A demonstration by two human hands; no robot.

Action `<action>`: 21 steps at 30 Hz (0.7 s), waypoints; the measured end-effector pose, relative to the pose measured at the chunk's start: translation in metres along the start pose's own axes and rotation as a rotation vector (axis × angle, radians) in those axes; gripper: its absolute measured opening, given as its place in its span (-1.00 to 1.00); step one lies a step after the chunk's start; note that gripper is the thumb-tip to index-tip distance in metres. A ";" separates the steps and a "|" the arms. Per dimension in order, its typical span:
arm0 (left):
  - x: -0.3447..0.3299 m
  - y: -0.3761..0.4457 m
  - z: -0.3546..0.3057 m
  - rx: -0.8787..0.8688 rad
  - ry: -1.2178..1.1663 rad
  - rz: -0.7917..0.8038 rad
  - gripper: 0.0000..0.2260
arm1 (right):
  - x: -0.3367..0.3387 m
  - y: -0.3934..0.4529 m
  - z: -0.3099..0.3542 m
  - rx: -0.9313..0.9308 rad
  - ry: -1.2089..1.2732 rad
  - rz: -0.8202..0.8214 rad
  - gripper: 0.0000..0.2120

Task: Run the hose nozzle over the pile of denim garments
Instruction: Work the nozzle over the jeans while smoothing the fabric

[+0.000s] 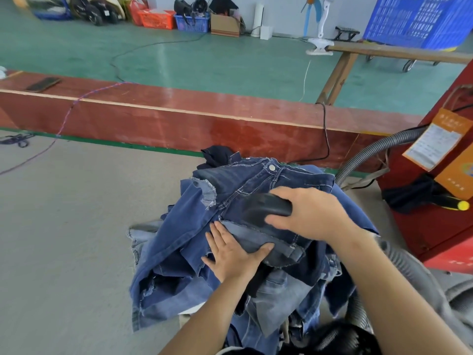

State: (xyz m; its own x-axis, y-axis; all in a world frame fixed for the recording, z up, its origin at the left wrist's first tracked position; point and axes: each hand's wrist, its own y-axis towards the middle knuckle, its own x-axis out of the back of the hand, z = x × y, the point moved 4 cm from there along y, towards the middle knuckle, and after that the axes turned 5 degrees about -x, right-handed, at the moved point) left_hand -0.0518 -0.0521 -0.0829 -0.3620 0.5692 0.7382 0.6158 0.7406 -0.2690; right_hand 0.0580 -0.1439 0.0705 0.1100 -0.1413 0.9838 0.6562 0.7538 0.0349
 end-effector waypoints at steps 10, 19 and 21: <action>-0.001 0.002 0.000 0.028 0.005 -0.020 0.27 | -0.039 -0.001 0.019 0.031 -0.148 0.018 -0.57; 0.025 -0.023 -0.015 -0.185 0.055 -0.573 -0.13 | 0.000 -0.001 -0.006 -0.192 0.193 -0.159 -0.55; 0.030 -0.026 -0.016 -0.129 0.033 -0.529 -0.37 | 0.007 -0.006 -0.017 -0.252 0.179 -0.175 -0.54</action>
State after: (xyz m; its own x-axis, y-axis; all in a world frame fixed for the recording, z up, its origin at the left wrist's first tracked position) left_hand -0.0677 -0.0601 -0.0433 -0.6248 0.1175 0.7719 0.4373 0.8717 0.2212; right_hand 0.0673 -0.1604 0.0742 0.0941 -0.3815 0.9196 0.8377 0.5294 0.1339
